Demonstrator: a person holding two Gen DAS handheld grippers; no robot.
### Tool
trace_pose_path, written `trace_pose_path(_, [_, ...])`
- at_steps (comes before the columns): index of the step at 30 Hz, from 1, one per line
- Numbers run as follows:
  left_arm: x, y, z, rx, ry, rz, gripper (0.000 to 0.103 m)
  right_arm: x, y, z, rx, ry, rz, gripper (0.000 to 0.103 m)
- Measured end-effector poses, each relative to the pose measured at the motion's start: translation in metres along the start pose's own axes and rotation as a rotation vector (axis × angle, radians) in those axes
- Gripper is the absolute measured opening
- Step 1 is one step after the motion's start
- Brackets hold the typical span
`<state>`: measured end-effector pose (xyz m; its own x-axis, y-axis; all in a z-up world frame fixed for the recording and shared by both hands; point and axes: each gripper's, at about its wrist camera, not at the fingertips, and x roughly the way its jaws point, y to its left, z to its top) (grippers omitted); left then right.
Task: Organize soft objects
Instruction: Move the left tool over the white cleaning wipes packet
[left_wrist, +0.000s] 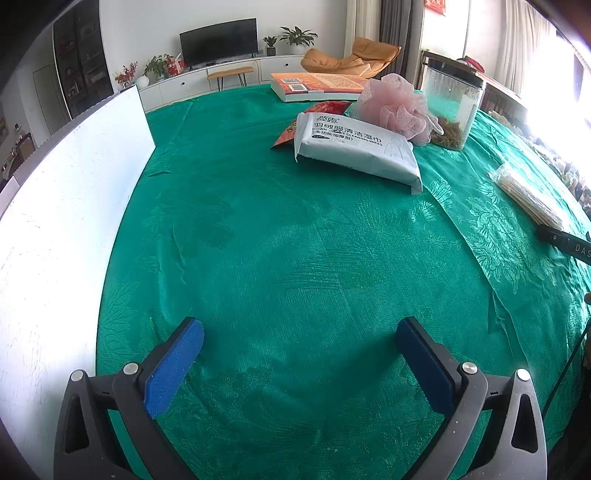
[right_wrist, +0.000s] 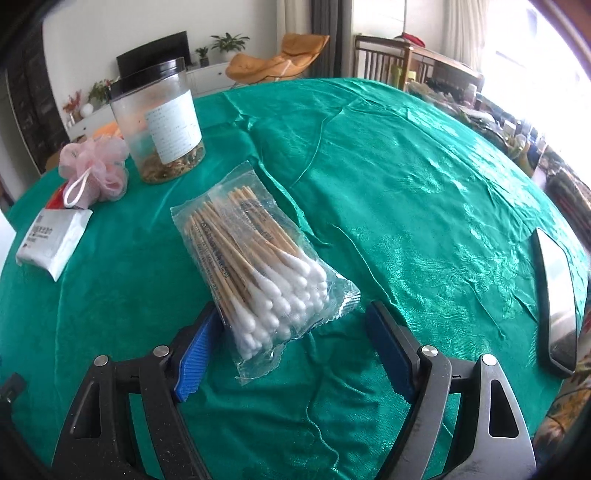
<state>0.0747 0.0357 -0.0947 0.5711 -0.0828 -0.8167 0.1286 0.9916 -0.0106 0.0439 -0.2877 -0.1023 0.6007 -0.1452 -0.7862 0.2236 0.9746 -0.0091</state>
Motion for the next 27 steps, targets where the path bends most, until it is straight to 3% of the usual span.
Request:
trace_pose_path(3, [0.001,-0.001,0.004,0.002,0.05,0.001,0.103,-0.001,0.0,0.0,0.002,0.001,0.006,0.085])
trace_pose_path(5, [0.004,-0.008,0.016,0.009,0.188,-0.013,0.103,0.0,-0.001,0.001,0.002,0.002,0.006,0.086])
trace_pose_path(6, [0.002,-0.013,0.021,0.018,0.219,-0.038,0.103,0.0,-0.001,0.001,0.001,0.002,0.007,0.086])
trace_pose_path(12, [-0.017,-0.042,0.093,0.09,0.144,-0.213,0.103,0.0,0.0,0.001,0.003,0.002,0.007,0.086])
trace_pose_path(14, [-0.004,-0.063,0.118,0.235,0.151,-0.25,0.103,0.001,0.0,0.002,0.002,0.002,0.007,0.087])
trace_pose_path(17, [0.026,-0.093,0.133,0.522,0.141,-0.189,0.103,0.001,0.001,0.002,0.002,0.002,0.008,0.087])
trace_pose_path(19, [0.044,-0.102,0.14,0.625,0.161,-0.172,0.103,0.001,0.001,0.002,0.003,0.002,0.008,0.087])
trace_pose_path(23, [0.058,-0.111,0.157,0.689,0.125,-0.206,0.103,0.002,0.001,0.002,0.0,0.003,0.01,0.088])
trace_pose_path(27, [0.089,-0.104,0.179,0.617,0.135,-0.214,0.103,0.003,0.003,0.003,-0.003,0.006,0.015,0.089])
